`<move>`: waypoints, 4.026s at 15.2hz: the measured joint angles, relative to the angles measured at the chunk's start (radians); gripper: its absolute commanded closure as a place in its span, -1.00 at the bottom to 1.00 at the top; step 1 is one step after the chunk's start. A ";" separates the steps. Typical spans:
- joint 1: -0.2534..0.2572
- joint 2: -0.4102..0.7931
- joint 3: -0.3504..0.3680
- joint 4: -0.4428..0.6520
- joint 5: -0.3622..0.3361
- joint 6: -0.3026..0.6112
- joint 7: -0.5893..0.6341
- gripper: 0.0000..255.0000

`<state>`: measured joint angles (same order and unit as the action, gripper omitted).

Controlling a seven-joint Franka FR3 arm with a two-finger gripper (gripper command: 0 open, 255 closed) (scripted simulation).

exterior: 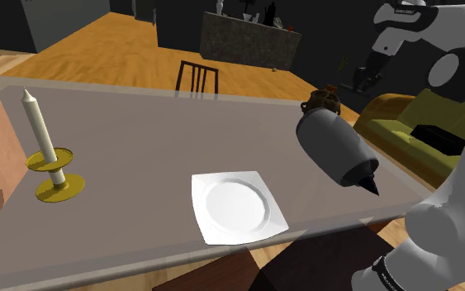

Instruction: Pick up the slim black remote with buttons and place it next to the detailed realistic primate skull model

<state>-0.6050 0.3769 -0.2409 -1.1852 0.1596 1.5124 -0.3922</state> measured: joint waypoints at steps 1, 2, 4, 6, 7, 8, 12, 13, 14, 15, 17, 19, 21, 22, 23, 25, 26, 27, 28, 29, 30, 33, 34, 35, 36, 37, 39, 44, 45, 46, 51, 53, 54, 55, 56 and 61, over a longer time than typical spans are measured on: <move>-0.017 0.014 -0.005 0.018 0.004 -0.006 -0.020 1.00; -0.039 0.047 -0.010 0.071 0.013 -0.028 -0.039 1.00; -0.087 0.113 -0.018 0.177 0.030 -0.073 -0.078 1.00; -0.136 0.183 -0.022 0.286 0.047 -0.115 -0.112 1.00; -0.161 0.218 -0.022 0.343 0.055 -0.139 -0.126 1.00; -0.170 0.234 -0.022 0.362 0.058 -0.143 -0.132 1.00; -0.160 0.207 -0.026 0.269 0.052 -0.078 -0.145 1.00; -0.159 0.207 -0.026 0.257 0.052 -0.067 -0.148 1.00; -0.156 0.203 -0.026 0.238 0.051 -0.052 -0.149 1.00; -0.152 0.194 -0.027 0.209 0.049 -0.032 -0.151 1.00; -0.144 0.177 -0.028 0.153 0.046 0.007 -0.155 1.00; -0.136 0.162 -0.030 0.098 0.043 0.046 -0.158 1.00; -0.132 0.153 -0.030 0.060 0.041 0.075 -0.161 1.00; -0.130 0.149 -0.030 0.040 0.041 0.091 -0.163 1.00; -0.130 0.151 -0.030 0.027 0.041 0.105 -0.165 1.00; -0.124 0.142 -0.030 -0.015 0.039 0.138 -0.167 1.00; -0.124 0.148 -0.030 -0.018 0.041 0.147 -0.168 1.00; -0.122 0.141 -0.030 -0.041 0.040 0.163 -0.170 1.00; -0.122 0.141 -0.030 -0.053 0.040 0.175 -0.173 1.00; -0.118 0.140 -0.030 -0.071 0.040 0.191 -0.172 1.00; -0.116 0.137 -0.030 -0.091 0.040 0.207 -0.174 1.00; -0.113 0.140 -0.028 -0.126 0.042 0.247 -0.176 1.00; -0.112 0.141 -0.028 -0.137 0.042 0.258 -0.177 1.00; -0.112 0.146 -0.027 -0.143 0.044 0.269 -0.179 1.00; -0.112 0.148 -0.027 -0.154 0.045 0.282 -0.182 1.00; -0.112 0.151 -0.027 -0.161 0.046 0.291 -0.183 1.00; -0.110 0.152 -0.026 -0.187 0.047 0.317 -0.186 1.00; -0.108 0.164 -0.023 -0.234 0.053 0.377 -0.193 1.00; -0.107 0.171 -0.022 -0.240 0.055 0.389 -0.193 1.00; -0.106 0.174 -0.021 -0.248 0.056 0.400 -0.194 1.00; -0.109 0.198 -0.017 -0.278 0.064 0.453 -0.205 1.00; -0.109 0.205 -0.016 -0.293 0.067 0.475 -0.209 1.00; -0.109 0.210 -0.015 -0.300 0.069 0.486 -0.209 1.00; -0.109 0.213 -0.014 -0.306 0.070 0.495 -0.211 1.00; -0.108 0.214 -0.014 -0.309 0.070 0.499 -0.211 1.00; -0.109 0.215 -0.013 -0.310 0.071 0.502 -0.212 1.00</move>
<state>-0.7137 0.5922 -0.2543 -1.4949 0.2308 2.0143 -0.6038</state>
